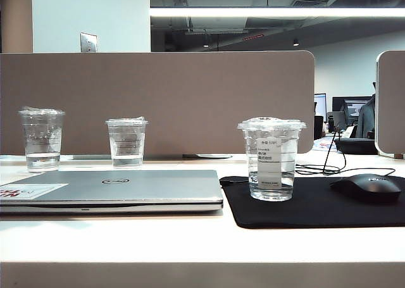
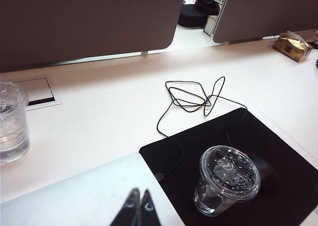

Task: Pick up the coffee cup on the right and place it on the right side of the laptop.

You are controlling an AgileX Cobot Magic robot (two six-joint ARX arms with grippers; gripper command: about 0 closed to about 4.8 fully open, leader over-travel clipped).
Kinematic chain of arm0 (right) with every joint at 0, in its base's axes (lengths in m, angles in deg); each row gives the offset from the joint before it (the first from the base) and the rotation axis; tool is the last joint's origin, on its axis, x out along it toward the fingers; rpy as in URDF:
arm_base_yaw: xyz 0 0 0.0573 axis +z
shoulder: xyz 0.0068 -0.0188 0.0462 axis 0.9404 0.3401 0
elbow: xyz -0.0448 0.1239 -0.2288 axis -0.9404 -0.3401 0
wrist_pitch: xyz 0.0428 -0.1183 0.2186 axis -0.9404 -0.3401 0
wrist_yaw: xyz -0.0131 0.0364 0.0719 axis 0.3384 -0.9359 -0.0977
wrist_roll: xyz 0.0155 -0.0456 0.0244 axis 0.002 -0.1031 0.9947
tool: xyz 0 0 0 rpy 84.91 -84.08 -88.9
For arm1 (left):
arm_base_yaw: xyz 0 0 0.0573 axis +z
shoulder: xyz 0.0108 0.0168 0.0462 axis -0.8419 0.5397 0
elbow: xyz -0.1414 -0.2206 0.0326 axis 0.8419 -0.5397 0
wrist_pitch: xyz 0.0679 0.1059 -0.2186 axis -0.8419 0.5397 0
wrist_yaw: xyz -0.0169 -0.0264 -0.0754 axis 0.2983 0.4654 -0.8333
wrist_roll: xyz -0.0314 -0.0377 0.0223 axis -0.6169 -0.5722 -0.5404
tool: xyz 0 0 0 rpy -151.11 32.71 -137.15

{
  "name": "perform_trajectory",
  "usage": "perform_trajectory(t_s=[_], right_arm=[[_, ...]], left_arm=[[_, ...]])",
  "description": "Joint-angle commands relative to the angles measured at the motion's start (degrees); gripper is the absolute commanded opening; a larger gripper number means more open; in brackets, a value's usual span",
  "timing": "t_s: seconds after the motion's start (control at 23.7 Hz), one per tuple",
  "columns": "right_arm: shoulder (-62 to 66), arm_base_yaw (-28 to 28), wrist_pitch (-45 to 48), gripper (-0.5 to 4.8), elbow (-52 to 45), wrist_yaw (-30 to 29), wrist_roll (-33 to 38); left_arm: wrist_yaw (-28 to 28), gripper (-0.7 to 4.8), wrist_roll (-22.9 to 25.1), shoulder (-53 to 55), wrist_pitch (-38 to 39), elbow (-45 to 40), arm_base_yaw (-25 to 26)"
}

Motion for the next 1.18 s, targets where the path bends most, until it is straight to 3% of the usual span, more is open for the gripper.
perform_trajectory(t_s=[0.04, 0.42, 0.59, 0.76, 1.18], right_arm=[[-2.4, 0.0, -0.4, -0.06, -1.1, 0.0, -0.1], [-5.9, 0.2, 0.0, -0.06, -5.7, -0.7, 0.7], [-5.9, 0.7, -0.3, -0.06, -5.7, 0.6, 0.9], [-5.9, 0.7, -0.3, -0.06, -5.7, 5.4, 4.2], [-5.9, 0.6, -0.3, 0.01, -5.7, 5.3, 4.6]], left_arm=[[-0.2, -0.05, -0.2, -0.1, -0.5, 0.2, 0.0], [-0.3, -0.05, -0.2, -0.1, -0.5, 0.2, 0.0], [-0.2, -0.05, -0.2, -0.1, -0.5, 0.2, 0.0], [-0.2, -0.05, -0.2, -0.1, -0.5, 0.2, 0.0], [-0.3, -0.05, -0.2, -0.1, -0.5, 0.2, 0.0]])
